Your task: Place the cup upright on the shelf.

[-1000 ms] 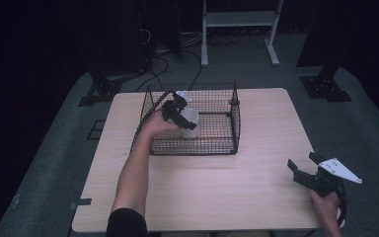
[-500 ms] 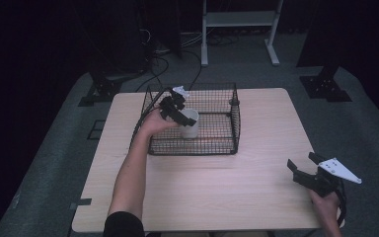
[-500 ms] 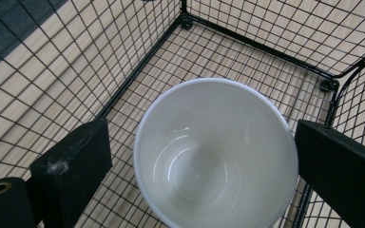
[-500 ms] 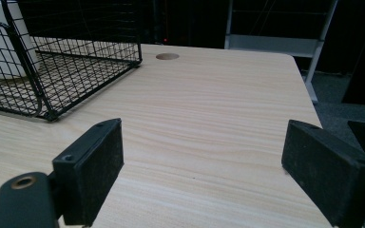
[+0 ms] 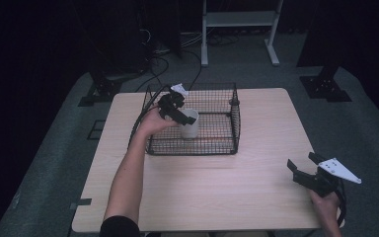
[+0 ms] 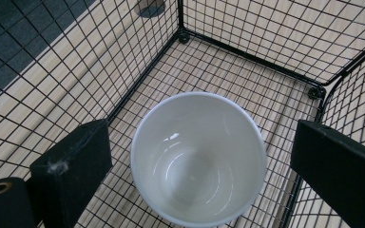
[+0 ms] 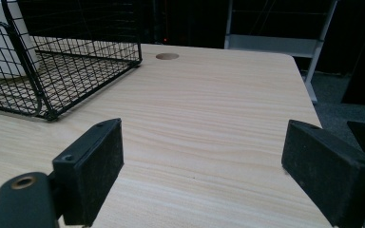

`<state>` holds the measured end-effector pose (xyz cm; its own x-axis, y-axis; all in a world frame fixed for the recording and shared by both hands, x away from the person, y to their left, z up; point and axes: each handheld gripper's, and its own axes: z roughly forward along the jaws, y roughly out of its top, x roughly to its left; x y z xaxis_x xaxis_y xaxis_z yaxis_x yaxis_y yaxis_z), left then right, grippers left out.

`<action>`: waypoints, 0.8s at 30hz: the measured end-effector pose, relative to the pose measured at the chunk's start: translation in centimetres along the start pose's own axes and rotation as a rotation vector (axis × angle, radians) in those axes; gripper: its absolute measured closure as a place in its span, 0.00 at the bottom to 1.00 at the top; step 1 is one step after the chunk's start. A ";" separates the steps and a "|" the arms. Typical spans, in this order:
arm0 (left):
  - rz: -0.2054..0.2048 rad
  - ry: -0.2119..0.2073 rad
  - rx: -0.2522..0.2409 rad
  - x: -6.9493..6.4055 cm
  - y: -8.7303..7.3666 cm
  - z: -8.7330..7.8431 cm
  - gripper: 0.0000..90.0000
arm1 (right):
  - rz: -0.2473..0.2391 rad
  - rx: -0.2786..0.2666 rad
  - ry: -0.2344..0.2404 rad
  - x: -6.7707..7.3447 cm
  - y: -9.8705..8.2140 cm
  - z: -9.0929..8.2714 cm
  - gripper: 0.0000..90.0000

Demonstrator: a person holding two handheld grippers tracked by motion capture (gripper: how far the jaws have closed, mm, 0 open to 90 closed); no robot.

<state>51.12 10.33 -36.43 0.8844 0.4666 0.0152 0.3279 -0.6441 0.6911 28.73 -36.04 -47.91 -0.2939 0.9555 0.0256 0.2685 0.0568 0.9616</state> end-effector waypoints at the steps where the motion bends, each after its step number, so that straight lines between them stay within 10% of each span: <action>1: 0.002 0.000 -0.001 -0.1 0.0 -0.1 0.06 | 0.001 0.001 0.000 0.0 0.0 0.0 0.15; 24: 0.046 0.002 -0.051 -2.6 -0.2 -2.8 0.07 | 0.001 0.002 -0.001 0.0 0.0 0.0 0.15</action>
<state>47.87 10.95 -34.60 0.8972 0.4389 0.0491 0.2700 -0.6332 0.7253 28.76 -36.04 -47.92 -0.2929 0.9558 0.0260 0.2706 0.0568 0.9610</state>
